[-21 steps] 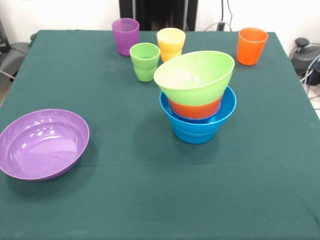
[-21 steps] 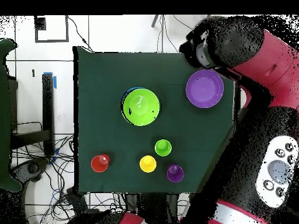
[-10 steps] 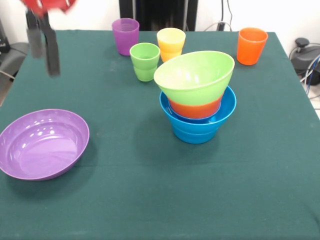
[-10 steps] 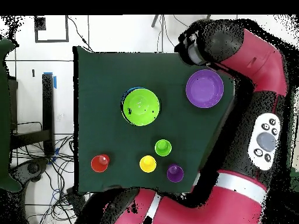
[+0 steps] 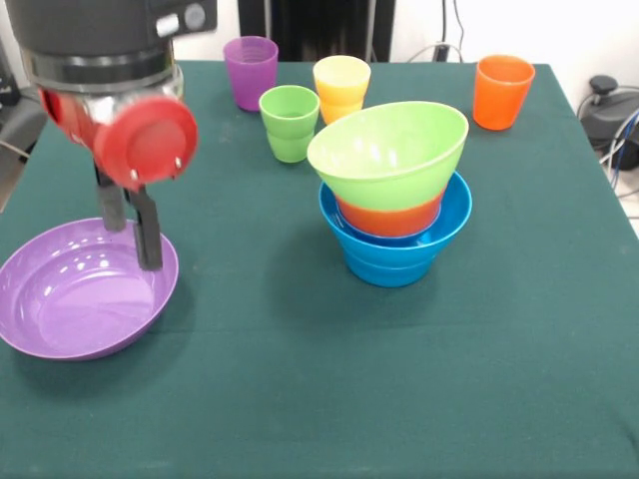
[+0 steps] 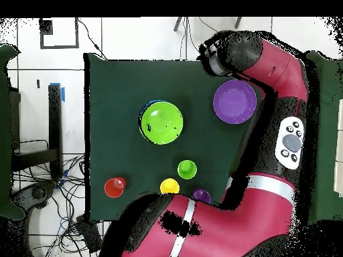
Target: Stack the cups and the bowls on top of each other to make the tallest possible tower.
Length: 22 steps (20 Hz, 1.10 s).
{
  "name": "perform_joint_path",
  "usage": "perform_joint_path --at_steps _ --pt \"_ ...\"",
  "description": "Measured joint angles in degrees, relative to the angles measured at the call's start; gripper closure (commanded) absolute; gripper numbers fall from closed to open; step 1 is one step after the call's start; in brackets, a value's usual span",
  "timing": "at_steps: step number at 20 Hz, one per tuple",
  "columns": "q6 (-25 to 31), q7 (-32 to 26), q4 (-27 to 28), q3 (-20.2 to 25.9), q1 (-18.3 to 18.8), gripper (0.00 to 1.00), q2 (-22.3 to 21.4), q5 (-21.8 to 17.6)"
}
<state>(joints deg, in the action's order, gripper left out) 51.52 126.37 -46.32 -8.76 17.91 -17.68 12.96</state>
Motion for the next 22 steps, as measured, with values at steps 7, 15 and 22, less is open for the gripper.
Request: perform_joint_path --at_steps 7,15,22 --pt "0.0 0.0 2.7 2.5 0.8 0.00 2.9 -1.4" --pt "0.0 0.0 5.6 4.4 1.5 0.00 4.8 -3.2" --pt "0.0 -1.0 6.4 6.4 2.0 0.00 4.9 -4.3"
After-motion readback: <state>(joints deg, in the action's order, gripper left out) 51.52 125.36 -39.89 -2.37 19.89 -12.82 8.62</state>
